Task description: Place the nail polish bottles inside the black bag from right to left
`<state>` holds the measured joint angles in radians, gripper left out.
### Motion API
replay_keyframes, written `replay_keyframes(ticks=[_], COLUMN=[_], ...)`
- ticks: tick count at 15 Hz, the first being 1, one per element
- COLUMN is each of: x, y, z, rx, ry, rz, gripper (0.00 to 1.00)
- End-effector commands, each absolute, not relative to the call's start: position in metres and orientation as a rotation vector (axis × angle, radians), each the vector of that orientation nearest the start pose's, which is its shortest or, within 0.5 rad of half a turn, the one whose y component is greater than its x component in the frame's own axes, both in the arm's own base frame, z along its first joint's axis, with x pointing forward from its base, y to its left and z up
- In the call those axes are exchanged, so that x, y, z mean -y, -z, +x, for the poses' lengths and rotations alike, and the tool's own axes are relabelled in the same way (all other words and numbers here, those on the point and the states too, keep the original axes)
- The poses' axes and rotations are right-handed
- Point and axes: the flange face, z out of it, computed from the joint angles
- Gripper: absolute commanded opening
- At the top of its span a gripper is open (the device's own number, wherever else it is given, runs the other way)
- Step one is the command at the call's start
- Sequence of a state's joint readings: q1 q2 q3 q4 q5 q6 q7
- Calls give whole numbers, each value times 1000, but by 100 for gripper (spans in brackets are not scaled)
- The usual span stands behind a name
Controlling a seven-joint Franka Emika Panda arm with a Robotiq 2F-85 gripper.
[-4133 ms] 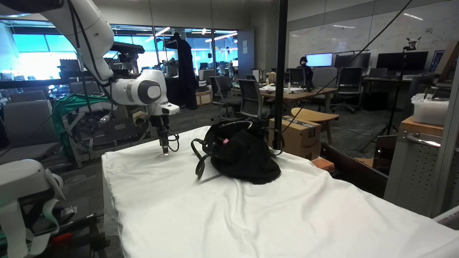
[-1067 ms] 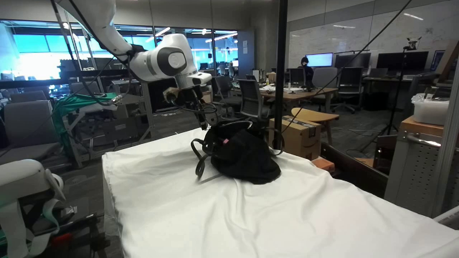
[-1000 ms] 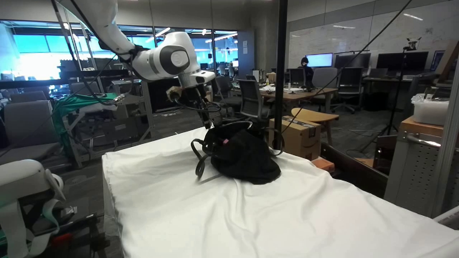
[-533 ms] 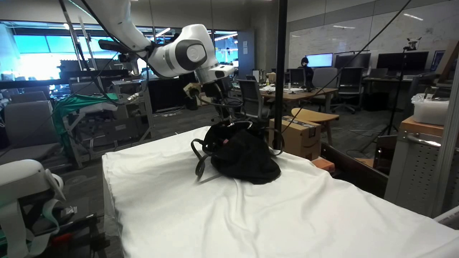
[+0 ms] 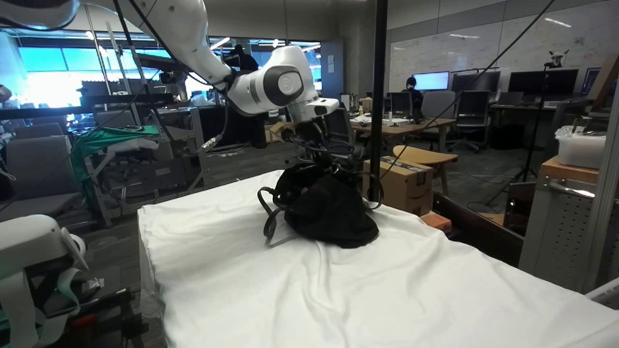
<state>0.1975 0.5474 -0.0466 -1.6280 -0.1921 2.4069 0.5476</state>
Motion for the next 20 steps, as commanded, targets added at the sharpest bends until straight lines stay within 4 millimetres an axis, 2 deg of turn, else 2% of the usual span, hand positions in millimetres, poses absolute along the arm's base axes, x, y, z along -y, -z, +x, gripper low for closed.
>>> replay_keyframes(ticks=[1, 4, 8, 10, 14, 20], x=[-106, -105, -112, -122, -150, -177], y=[-326, -325, -329, -334, -345, -375], z=[722, 725, 710, 693, 644, 539], rx=[-390, -384, -286, -163, 53, 166], ry=[432, 420, 346, 265, 99, -88], rz=[-3168, -3173, -3164, -3140, -3071, -2982], gripper=[77, 98, 100, 100, 100, 100])
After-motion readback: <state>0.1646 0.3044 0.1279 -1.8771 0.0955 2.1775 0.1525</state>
